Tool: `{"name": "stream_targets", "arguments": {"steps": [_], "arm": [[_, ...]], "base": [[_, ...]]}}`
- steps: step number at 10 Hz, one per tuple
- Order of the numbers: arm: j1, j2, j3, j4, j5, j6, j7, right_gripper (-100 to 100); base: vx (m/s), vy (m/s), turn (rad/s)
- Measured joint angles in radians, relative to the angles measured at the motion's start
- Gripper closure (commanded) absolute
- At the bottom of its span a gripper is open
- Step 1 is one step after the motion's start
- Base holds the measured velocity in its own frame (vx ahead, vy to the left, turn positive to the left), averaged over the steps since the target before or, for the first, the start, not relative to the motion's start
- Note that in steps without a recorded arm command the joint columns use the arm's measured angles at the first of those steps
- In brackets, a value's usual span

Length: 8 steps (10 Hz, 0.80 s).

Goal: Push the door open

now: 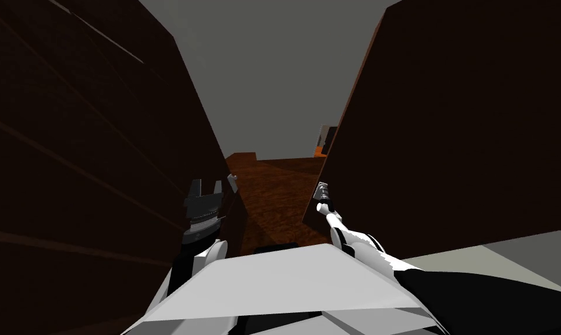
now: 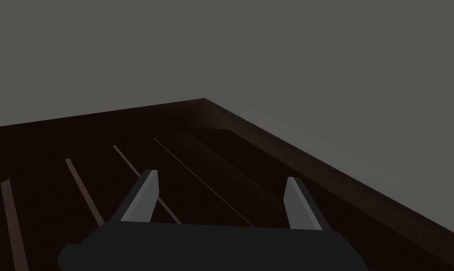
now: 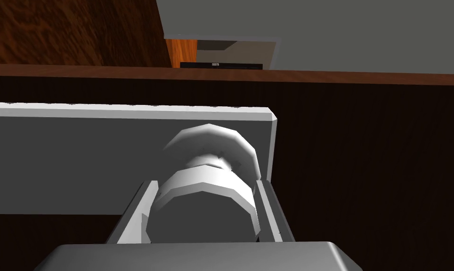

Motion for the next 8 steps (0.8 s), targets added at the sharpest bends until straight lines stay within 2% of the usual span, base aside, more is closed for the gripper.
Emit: {"name": "stream_targets", "arguments": {"steps": [2, 3, 4, 5, 6, 8], "arm": [[-0.002, -0.009, -0.017, 0.012, -0.007, -0.003, 0.005, 100], [0.016, -0.002, -0.034, -0.021, -0.014, 0.011, 0.021, 100], [0.001, -0.016, -0.032, 0.015, -0.013, -0.007, 0.015, 100], [0.007, -0.019, -0.041, 0.015, -0.017, -0.014, 0.014, 100], [0.0, -0.026, -0.051, 0.033, -0.021, -0.017, 0.019, 100], [0.014, -0.027, -0.074, 0.01, -0.031, -0.002, 0.036, 100]], "base": [[0.203, -0.007, -0.056], [0.155, 0.008, -0.045], [0.173, 0.024, -0.036], [0.193, 0.04, -0.077], [0.193, 0.025, -0.064], [0.093, -0.021, -0.017]]}}
